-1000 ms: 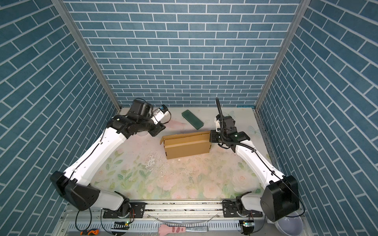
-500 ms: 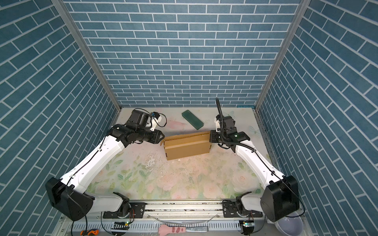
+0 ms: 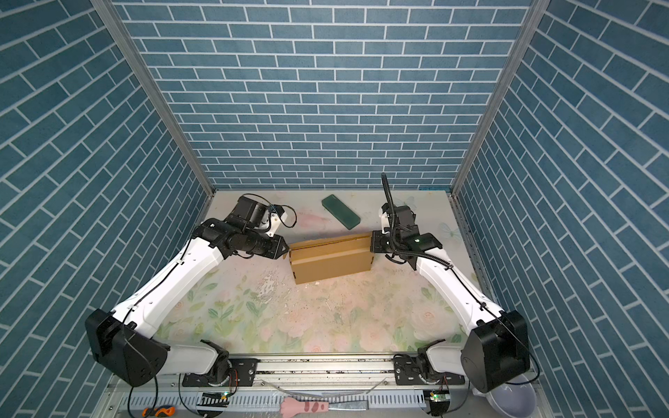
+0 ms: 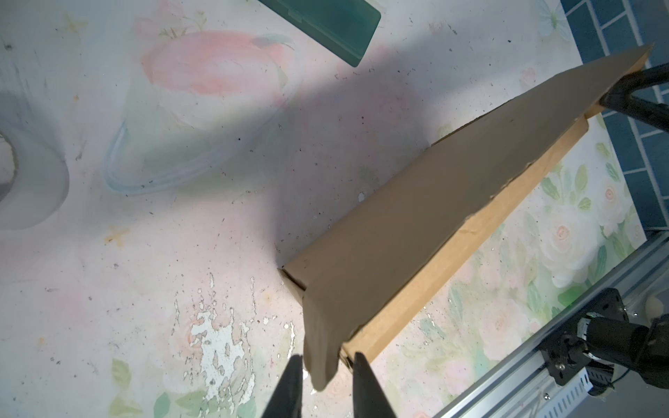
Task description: Fold the paper box
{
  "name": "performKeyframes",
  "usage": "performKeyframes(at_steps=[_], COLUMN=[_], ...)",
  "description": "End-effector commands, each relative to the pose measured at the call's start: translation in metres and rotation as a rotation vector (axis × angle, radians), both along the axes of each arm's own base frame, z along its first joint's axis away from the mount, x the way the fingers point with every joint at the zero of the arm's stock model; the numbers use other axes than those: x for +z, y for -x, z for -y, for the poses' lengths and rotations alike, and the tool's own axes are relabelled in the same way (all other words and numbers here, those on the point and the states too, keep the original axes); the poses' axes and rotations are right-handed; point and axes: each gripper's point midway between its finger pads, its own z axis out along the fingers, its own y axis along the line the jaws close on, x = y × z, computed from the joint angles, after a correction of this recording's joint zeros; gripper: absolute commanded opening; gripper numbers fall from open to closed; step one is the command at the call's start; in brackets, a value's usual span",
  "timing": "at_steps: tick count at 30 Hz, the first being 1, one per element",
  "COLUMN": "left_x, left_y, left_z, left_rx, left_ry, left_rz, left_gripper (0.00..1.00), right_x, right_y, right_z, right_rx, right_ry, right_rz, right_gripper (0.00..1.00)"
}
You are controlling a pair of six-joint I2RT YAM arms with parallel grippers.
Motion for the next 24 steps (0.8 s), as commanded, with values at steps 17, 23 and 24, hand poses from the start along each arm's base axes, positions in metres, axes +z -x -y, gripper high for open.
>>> performKeyframes(at_steps=[17,23,24], left_x=[-0.010,-0.018,-0.017], left_y=[0.010,0.014,0.013], left_z=[0.005,0.003,0.004], left_rx=[-0.021,-0.018,-0.014], left_ry=[0.007,0.000,0.005], left_rz=[-0.095,-0.116,-0.115], left_gripper=[0.20,0.15,0.13], right_x=[-0.031,-0.032,-0.032], right_y=[0.015,0.015,0.015], right_z=[0.010,0.009,0.009], right_rx=[-0.026,-0.024,-0.023], right_ry=[0.066,0.066,0.066], right_rz=[-0.123,-0.124,-0.123], right_gripper=[0.00,0.00,0.00])
